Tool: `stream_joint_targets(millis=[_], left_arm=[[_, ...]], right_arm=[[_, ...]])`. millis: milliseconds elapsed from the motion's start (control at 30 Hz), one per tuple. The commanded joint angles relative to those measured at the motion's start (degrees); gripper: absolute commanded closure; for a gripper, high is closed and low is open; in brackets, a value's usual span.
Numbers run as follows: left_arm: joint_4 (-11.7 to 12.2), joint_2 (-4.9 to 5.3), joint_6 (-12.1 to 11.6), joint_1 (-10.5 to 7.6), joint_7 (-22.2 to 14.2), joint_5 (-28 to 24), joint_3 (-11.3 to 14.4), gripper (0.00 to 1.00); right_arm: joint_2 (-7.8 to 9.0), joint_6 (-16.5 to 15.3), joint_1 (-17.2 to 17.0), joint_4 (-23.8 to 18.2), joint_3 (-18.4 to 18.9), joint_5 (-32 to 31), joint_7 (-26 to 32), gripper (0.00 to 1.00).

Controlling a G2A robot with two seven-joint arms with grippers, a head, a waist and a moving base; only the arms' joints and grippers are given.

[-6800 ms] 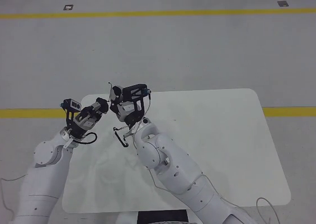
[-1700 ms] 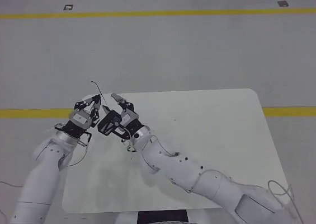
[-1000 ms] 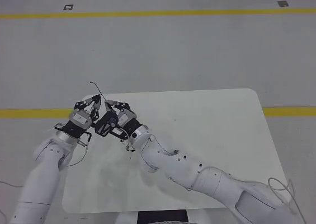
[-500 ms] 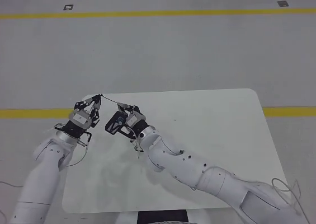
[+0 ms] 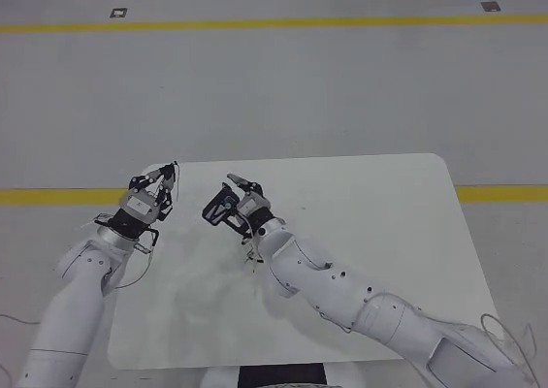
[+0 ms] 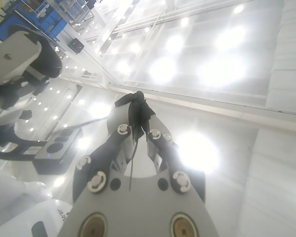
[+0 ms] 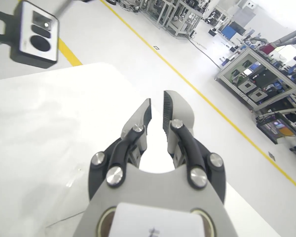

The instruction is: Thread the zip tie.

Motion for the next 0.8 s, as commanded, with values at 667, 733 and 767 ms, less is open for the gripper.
stream_joint_targets(millis=[667,733,767], left_arm=[[0.0,0.0,0.0,0.0,0.0,0.0,0.0,1.0],[0.0,0.0,0.0,0.0,0.0,0.0,0.0,1.0],[0.0,0.0,0.0,0.0,0.0,0.0,0.0,1.0]], right_arm=[[2.28,-4.3,-12.2,-12.5,13.9,13.2,-10.2,0.0],[2.43,-6.2,-13.3,-14.1,16.8,18.4,-10.7,0.0],[2.51,-7.1,-13.6,-14.7,17.8,20.0,-10.6,0.0]])
